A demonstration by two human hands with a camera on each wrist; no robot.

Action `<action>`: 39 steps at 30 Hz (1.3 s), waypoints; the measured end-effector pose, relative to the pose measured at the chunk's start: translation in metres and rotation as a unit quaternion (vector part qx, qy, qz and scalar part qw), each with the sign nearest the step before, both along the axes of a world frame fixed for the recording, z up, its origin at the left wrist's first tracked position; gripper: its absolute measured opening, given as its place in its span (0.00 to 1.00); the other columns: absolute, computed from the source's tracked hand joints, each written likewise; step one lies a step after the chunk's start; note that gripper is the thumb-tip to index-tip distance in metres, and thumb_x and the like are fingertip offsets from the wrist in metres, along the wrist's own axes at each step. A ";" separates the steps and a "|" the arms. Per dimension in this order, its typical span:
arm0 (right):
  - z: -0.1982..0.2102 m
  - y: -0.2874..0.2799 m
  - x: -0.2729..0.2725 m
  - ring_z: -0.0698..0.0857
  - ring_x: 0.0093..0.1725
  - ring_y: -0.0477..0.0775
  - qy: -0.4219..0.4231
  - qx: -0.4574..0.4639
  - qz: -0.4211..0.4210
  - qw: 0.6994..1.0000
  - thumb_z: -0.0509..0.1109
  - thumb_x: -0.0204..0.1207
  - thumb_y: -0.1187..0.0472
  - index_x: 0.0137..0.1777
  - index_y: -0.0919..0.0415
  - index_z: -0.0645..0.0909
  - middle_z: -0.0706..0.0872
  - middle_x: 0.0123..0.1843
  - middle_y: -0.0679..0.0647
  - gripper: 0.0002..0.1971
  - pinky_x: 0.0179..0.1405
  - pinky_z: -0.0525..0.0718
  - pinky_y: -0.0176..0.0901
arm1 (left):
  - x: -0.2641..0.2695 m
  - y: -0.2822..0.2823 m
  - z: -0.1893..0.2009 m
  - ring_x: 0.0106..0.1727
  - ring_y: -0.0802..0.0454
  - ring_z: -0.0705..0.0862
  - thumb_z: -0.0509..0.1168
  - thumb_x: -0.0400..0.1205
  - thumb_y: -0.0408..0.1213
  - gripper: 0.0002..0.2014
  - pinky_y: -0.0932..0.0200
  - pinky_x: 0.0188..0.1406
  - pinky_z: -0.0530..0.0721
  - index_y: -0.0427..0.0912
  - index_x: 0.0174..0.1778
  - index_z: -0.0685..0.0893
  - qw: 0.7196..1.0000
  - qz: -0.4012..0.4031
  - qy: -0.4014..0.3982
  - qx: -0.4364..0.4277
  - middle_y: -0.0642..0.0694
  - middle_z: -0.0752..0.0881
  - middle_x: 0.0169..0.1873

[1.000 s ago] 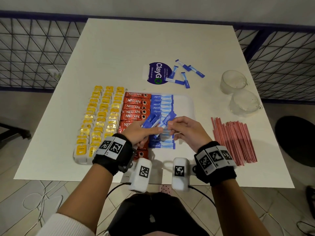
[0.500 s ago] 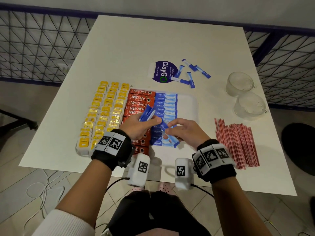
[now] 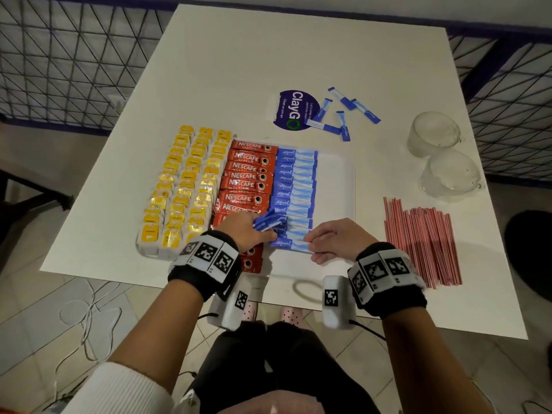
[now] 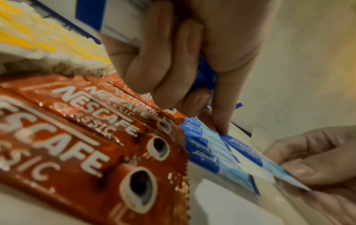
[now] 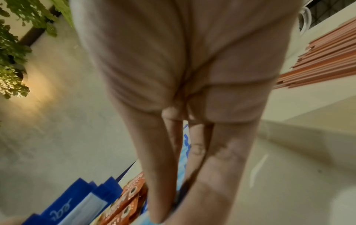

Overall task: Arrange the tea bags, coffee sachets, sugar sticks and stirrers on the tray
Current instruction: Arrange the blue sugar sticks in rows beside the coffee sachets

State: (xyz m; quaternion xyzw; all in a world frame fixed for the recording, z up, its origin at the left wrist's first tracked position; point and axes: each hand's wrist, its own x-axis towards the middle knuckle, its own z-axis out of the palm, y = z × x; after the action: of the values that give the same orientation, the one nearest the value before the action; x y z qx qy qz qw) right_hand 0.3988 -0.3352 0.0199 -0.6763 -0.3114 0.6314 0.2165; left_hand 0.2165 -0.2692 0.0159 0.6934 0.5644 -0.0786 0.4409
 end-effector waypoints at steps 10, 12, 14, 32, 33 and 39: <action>-0.010 -0.005 -0.001 0.84 0.19 0.47 0.014 -0.059 -0.041 0.997 0.67 0.73 0.79 0.36 0.68 0.77 0.82 0.31 0.62 0.08 0.26 0.86 0.33 | 0.004 0.003 -0.003 0.37 0.53 0.76 0.66 0.80 0.47 0.10 0.62 0.36 0.71 0.43 0.45 0.77 0.991 -0.106 0.076 0.016 0.50 0.76 0.32; -0.013 -0.005 -0.001 0.85 0.22 0.47 0.003 -0.066 -0.043 0.997 0.70 0.72 0.76 0.36 0.66 0.76 0.84 0.30 0.60 0.08 0.32 0.87 0.37 | 0.005 0.004 -0.002 0.43 0.51 0.77 0.66 0.79 0.48 0.14 0.61 0.44 0.72 0.42 0.52 0.78 0.991 -0.113 0.071 0.025 0.48 0.79 0.39; -0.016 -0.006 -0.003 0.86 0.26 0.48 -0.014 -0.070 -0.044 0.996 0.73 0.71 0.73 0.37 0.65 0.76 0.85 0.29 0.59 0.09 0.39 0.87 0.40 | 0.006 0.005 -0.002 0.44 0.51 0.77 0.68 0.78 0.48 0.13 0.61 0.44 0.72 0.44 0.50 0.77 0.992 -0.106 0.053 0.032 0.49 0.79 0.41; -0.026 -0.001 -0.012 0.84 0.26 0.53 -0.108 -0.075 -0.072 0.989 0.74 0.71 0.69 0.35 0.62 0.73 0.85 0.30 0.60 0.12 0.36 0.87 0.41 | 0.013 0.012 -0.007 0.46 0.50 0.79 0.68 0.78 0.48 0.16 0.59 0.49 0.75 0.41 0.54 0.79 0.982 -0.175 0.069 0.024 0.47 0.80 0.44; -0.025 -0.001 -0.013 0.84 0.27 0.54 -0.113 -0.075 -0.067 0.988 0.74 0.71 0.69 0.35 0.62 0.72 0.85 0.30 0.60 0.12 0.37 0.86 0.42 | 0.013 0.012 -0.008 0.46 0.50 0.79 0.68 0.78 0.48 0.15 0.59 0.49 0.75 0.41 0.54 0.79 0.982 -0.173 0.067 0.021 0.47 0.81 0.44; -0.023 -0.002 -0.005 0.82 0.26 0.50 -0.133 -0.052 -0.055 0.988 0.75 0.71 0.59 0.35 0.62 0.74 0.84 0.29 0.55 0.12 0.34 0.84 0.39 | 0.009 0.014 -0.004 0.41 0.51 0.77 0.63 0.81 0.50 0.11 0.61 0.42 0.72 0.45 0.45 0.75 0.989 -0.132 0.039 0.063 0.53 0.76 0.33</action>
State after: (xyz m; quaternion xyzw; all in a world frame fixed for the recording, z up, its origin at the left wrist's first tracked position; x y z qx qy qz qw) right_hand 0.3937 -0.3367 -0.0032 -0.7808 -0.2661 0.5385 0.1723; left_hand 0.2258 -0.2550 0.0120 0.7845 0.4886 -0.1276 0.3600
